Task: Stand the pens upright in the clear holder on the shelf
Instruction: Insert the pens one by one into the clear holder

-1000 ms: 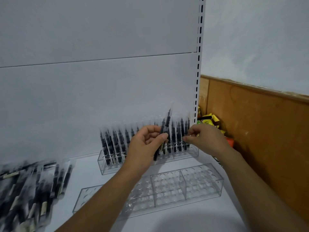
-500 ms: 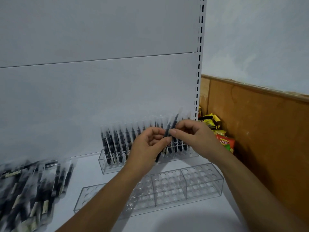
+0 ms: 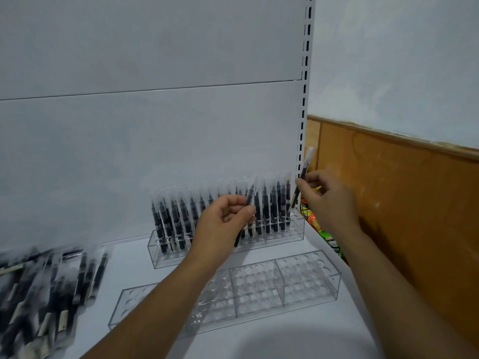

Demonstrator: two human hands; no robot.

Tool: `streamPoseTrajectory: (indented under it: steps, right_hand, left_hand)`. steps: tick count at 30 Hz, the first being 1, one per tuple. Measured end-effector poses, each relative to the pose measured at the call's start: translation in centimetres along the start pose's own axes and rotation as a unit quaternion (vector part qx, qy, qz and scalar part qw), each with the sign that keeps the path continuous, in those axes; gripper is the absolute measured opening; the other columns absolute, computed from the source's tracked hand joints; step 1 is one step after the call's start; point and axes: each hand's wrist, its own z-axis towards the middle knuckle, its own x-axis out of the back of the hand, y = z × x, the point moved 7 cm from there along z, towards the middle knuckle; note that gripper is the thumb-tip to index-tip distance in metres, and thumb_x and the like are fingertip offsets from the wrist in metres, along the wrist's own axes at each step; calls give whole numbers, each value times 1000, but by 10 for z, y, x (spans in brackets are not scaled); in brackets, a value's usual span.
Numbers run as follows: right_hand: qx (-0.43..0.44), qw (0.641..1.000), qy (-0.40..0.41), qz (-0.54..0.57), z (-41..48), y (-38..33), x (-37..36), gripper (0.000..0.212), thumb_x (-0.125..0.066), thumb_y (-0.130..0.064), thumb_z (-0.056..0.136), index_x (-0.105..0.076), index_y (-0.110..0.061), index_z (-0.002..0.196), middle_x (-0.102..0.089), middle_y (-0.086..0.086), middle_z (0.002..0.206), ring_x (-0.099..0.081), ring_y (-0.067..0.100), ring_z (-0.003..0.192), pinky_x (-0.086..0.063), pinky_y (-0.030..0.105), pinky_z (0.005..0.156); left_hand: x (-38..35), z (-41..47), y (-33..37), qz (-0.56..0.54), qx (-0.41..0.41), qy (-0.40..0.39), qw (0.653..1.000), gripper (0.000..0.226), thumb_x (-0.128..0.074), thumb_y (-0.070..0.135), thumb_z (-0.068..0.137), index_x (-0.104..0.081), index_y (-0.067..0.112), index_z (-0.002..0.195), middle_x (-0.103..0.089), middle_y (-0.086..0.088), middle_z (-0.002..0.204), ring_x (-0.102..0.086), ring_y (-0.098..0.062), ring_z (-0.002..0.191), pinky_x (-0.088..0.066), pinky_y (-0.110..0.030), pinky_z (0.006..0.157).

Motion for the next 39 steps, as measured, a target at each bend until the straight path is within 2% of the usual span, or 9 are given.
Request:
streamPoseTrajectory:
  steps: [7, 10, 13, 16, 21, 28, 34, 36, 39]
  right_hand:
    - [-29, 974, -175, -139, -8, 17, -26, 17, -66, -43, 89, -67, -26, 87, -65, -12, 84, -54, 6, 71, -43, 27, 59]
    - [-26, 970, -176, -165, -6, 16, -22, 23, -66, -49, 87, -70, -27, 85, -68, -12, 85, -58, 8, 72, -51, 33, 63]
    - [-24, 969, -163, -186, -8, 8, -14, 26, -65, -53, 86, -69, -28, 79, -63, -12, 73, -53, 7, 63, -40, 26, 54]
    - [8, 984, -137, -110, -9, -12, -6, 26, -65, -47, 88, -67, -28, 71, -60, -9, 62, -51, 7, 58, -38, 27, 55]
    - [31, 956, -287, 58, -33, -58, -38, 17, -67, -45, 85, -74, -30, 89, -69, -2, 78, -62, 16, 74, -52, 29, 66]
    - [22, 973, -219, 76, -30, -75, -39, 5, -73, -30, 84, -71, -27, 83, -64, -10, 80, -52, 7, 69, -42, 21, 64]
    - [7, 976, -174, 130, -27, -95, -32, 7, -73, -26, 85, -69, -21, 82, -64, -6, 71, -56, 14, 61, -44, 29, 55]
    - [10, 974, -173, 147, -26, -105, -32, 11, -70, -24, 88, -67, -14, 86, -66, -1, 71, -61, 7, 59, -47, 24, 55]
    - [4, 972, -192, 137, -28, -114, -41, 13, -68, -26, 90, -65, -13, 88, -68, 2, 80, -66, 9, 62, -53, 31, 64]
  left_hand:
    - [0, 0, 0, -3, 2, 1, 1000, 14, -65, 16, 87, -64, 20, 100, -72, -2, 94, -70, -11, 86, -56, -19, 79]
    - [-1, 1, 0, -3, 0, 0, 1000, 13, -65, 17, 87, -64, 20, 100, -72, -2, 94, -70, -10, 87, -56, -19, 78]
    - [-1, 1, -1, -1, -1, -1, 1000, 15, -65, 17, 87, -64, 19, 102, -72, -1, 94, -70, -9, 85, -55, -17, 77]
    - [-1, 1, -1, -2, -3, -2, 1000, 17, -66, 16, 87, -64, 17, 104, -71, -3, 95, -70, -10, 86, -55, -18, 77]
    - [-4, 1, 2, 22, -12, -16, 1000, 14, -67, 17, 88, -65, 17, 102, -71, -4, 95, -70, -14, 88, -57, -23, 80]
    - [-4, 1, 8, 31, -32, -12, 999, 10, -64, 15, 91, -65, 21, 100, -71, -2, 94, -69, -13, 90, -56, -25, 82]
    - [12, -2, 27, 117, -41, -35, 992, 24, -67, 32, 89, -63, 24, 111, -68, 10, 100, -65, -3, 93, -54, -23, 84]
    - [49, -11, 35, 178, -59, 19, 982, 21, -68, 40, 86, -65, 29, 105, -68, 16, 96, -63, 3, 90, -52, -19, 82]
    - [121, -30, 35, 208, -81, 131, 966, 12, -69, 38, 85, -65, 29, 91, -69, 14, 89, -63, 2, 83, -52, -20, 79]
